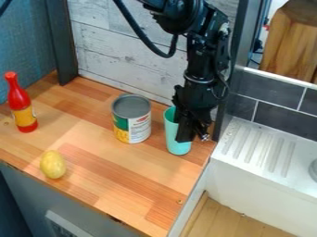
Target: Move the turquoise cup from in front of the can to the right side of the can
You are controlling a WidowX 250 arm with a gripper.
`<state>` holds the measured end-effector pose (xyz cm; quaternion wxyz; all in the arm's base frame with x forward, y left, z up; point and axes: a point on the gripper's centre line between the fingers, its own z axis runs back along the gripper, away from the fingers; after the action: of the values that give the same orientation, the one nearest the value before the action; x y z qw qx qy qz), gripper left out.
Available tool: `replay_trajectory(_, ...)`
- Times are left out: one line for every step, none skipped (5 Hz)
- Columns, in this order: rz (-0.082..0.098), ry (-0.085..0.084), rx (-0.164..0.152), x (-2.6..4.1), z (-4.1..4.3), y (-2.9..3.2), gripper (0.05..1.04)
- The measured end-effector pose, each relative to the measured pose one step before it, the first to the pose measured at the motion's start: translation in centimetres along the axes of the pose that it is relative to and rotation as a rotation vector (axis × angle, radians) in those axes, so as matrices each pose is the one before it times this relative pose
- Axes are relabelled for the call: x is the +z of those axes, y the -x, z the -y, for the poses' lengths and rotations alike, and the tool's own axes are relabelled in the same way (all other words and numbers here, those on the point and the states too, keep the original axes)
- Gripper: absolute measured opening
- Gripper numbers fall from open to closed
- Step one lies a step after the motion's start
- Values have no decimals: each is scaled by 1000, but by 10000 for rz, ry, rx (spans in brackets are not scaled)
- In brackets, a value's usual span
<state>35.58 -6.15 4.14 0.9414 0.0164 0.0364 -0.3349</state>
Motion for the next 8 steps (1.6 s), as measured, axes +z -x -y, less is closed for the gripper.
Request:
replay_trajectory(37,204,-70,-151,483,226,343)
replay_trajectory(584,-21,-196,1931,348,-32,634)
replay_trajectory(261,-37,13,853,267,42,931)
replay_trajectory(500,-209,-129,2137,289,340,1010)
replay_trajectory(294,-173,6,3211,466,1915,1005)
replay_trajectory(96,-69,725,1847,-1416,3246,1001)
replay_trajectory(-50,148,645,587,-1524,2720,1001)
replay_trajectory(-33,134,251,-340,-1177,765,1001)
